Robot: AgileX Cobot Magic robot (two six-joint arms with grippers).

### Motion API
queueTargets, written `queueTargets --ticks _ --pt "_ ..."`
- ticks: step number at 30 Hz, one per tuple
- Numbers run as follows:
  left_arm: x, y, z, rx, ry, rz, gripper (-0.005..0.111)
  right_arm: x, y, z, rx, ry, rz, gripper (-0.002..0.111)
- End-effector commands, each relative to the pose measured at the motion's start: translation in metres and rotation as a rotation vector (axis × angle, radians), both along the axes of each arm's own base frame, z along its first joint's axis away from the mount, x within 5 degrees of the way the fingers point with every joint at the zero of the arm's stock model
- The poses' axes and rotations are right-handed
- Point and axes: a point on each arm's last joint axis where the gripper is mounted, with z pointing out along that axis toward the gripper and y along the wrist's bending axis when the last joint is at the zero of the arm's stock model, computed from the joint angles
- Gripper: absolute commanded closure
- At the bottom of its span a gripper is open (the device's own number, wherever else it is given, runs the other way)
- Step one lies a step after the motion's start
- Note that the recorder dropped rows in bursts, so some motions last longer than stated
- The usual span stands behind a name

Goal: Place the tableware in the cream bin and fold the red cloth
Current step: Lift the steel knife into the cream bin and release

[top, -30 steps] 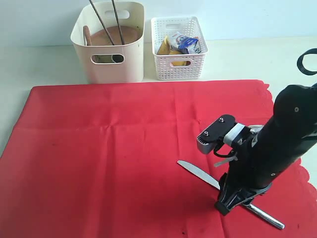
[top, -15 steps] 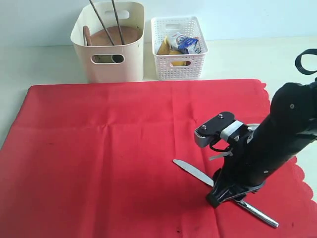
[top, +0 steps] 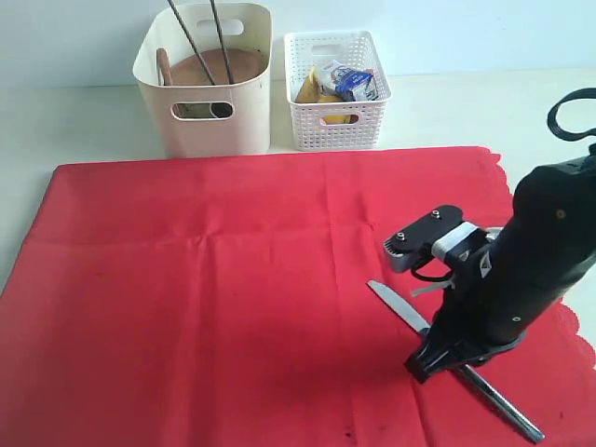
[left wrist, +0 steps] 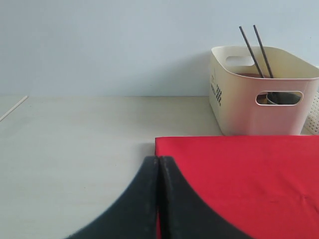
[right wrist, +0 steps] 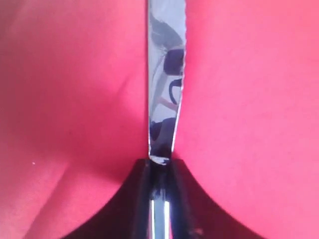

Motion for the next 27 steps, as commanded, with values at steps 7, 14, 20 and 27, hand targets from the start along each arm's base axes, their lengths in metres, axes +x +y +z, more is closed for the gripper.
queueTargets --ticks 7,14,20,27 --pt "-0.001 0.0 0.002 -0.002 -0.012 -0.004 0.105 0.0 0.0 0.045 0.134 -0.156 -0.017 0.108" --pt "-0.001 0.0 0.002 -0.002 -0.012 -0.004 0.105 0.028 0.036 0.093 0.385 -0.283 0.024 0.108" --pt "-0.001 0.0 0.002 -0.002 -0.012 -0.004 0.105 0.062 0.068 0.133 0.533 -0.384 0.027 0.108" --pt "-0.001 0.0 0.002 -0.002 -0.012 -0.004 0.105 0.129 0.121 0.141 0.643 -0.476 -0.006 0.108"
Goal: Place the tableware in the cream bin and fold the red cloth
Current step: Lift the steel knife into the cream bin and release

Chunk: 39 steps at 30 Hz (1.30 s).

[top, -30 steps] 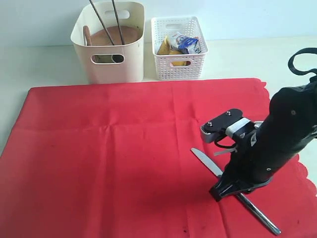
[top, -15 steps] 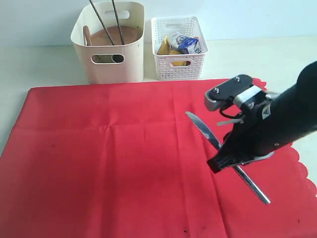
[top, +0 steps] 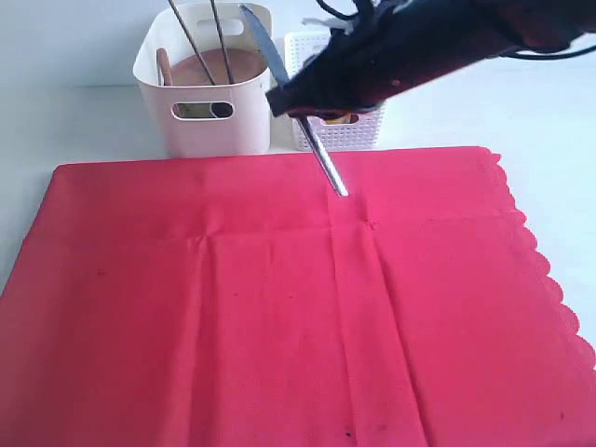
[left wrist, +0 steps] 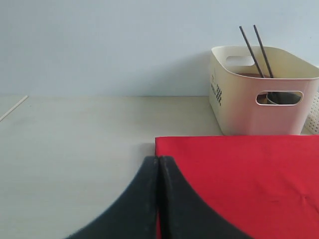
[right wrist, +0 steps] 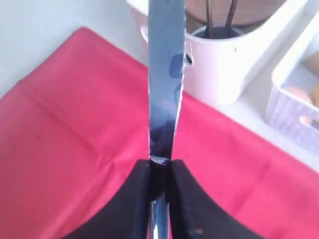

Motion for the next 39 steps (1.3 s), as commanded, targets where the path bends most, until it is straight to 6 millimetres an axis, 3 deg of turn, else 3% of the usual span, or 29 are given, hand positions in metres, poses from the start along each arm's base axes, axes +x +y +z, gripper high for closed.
queueTargets --ticks 1,5,9,17,26,39 --pt "-0.001 0.0 0.002 -0.002 -0.012 -0.004 0.105 0.045 0.033 0.006 0.077 -0.073 -0.038 0.108" --pt "-0.001 0.0 0.002 -0.002 -0.012 -0.004 0.105 0.09 0.066 0.02 0.253 -0.117 -0.131 0.108" --pt "-0.001 0.0 0.002 -0.002 -0.012 -0.004 0.105 0.113 0.082 0.023 0.34 -0.144 -0.179 0.108" --pt "-0.001 0.0 0.002 -0.002 -0.012 -0.004 0.105 0.152 0.108 -0.009 0.43 -0.153 -0.252 0.108" --pt "-0.001 0.0 0.002 -0.002 -0.012 -0.004 0.105 0.168 0.117 -0.043 0.422 -0.157 -0.285 0.108" --pt "-0.001 0.0 0.002 -0.002 -0.012 -0.004 0.105 0.168 0.117 -0.046 0.416 -0.15 -0.278 0.108"
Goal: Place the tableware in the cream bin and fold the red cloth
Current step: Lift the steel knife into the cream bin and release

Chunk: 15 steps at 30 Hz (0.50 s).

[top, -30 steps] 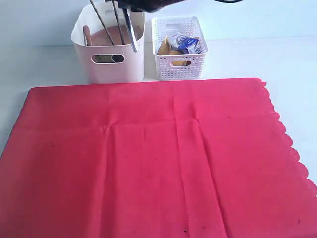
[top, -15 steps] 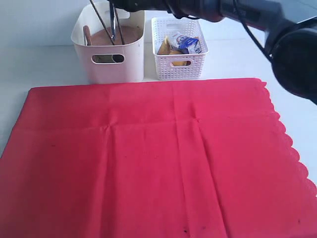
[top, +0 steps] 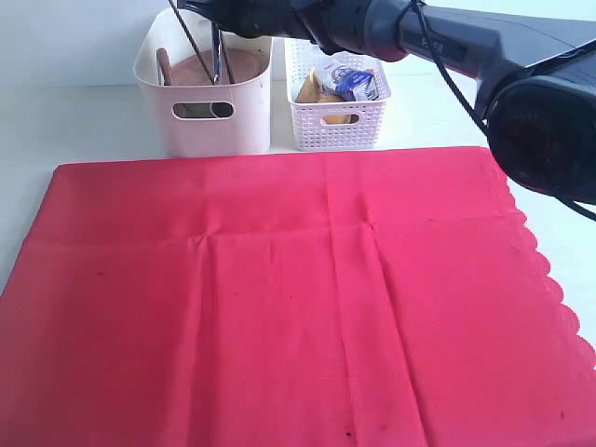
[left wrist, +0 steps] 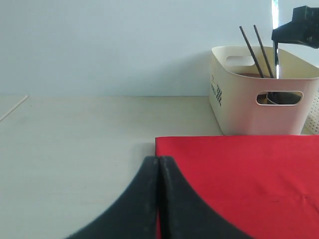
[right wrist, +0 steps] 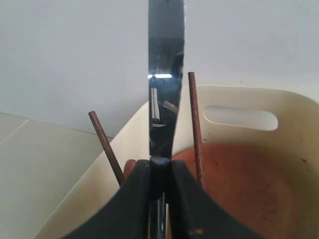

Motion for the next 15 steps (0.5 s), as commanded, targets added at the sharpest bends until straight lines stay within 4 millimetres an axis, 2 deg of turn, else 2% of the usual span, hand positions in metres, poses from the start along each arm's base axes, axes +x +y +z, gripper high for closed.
queueTargets --ticks 1,9,15 --pt "-0.0005 -0.0003 0.0015 -0.002 -0.012 -0.004 0.105 -0.0002 0.0002 0.0077 0.009 -0.016 0.003 0.108" --pt "-0.0005 -0.0003 0.0015 -0.002 -0.012 -0.004 0.105 -0.001 0.0009 0.0055 -0.014 -0.025 0.022 0.108" --pt "-0.0005 -0.0003 0.0015 -0.002 -0.012 -0.004 0.105 -0.0031 0.0006 0.0006 -0.164 -0.108 0.096 0.108"
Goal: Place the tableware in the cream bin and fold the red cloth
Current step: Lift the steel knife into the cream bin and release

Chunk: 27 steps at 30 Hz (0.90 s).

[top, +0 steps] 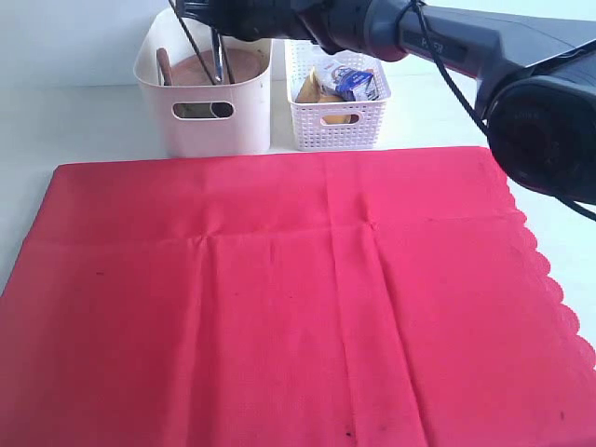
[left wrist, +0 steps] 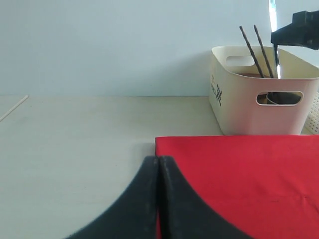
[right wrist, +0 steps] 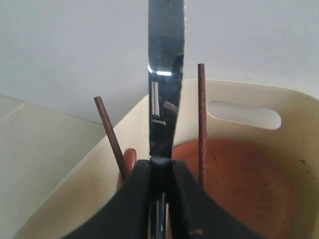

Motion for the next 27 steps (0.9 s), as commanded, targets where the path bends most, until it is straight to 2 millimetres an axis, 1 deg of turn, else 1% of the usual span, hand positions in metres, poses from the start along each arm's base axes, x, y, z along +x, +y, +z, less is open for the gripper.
queueTargets --ticks 1,11,13,15,21,25,27 --pt "-0.0005 -0.0003 0.0015 -0.002 -0.012 -0.004 0.105 -0.0011 -0.0004 0.0026 -0.114 -0.088 0.057 0.108" --pt "-0.0005 -0.0003 0.0015 -0.002 -0.012 -0.004 0.105 -0.0022 -0.0009 -0.0002 -0.186 -0.12 0.093 0.108" --pt "-0.0005 -0.0003 0.0015 -0.002 -0.012 -0.004 0.105 -0.0022 -0.0011 -0.0006 -0.198 -0.126 0.097 0.104" --pt "-0.0005 -0.0003 0.0015 -0.002 -0.012 -0.004 0.105 -0.0021 -0.0012 -0.0005 -0.199 -0.129 0.097 0.097" --pt "-0.0005 -0.0003 0.0015 -0.002 -0.012 -0.004 0.105 -0.0027 -0.001 -0.0011 -0.202 -0.123 0.104 0.068" --pt "-0.0005 -0.0003 0.0015 -0.002 -0.012 -0.004 0.105 -0.0025 -0.0011 -0.0009 -0.197 -0.121 0.099 0.055" --pt "-0.0005 -0.0003 0.0015 -0.002 -0.012 -0.004 0.105 -0.0026 -0.001 -0.0009 -0.17 -0.09 0.085 0.05"
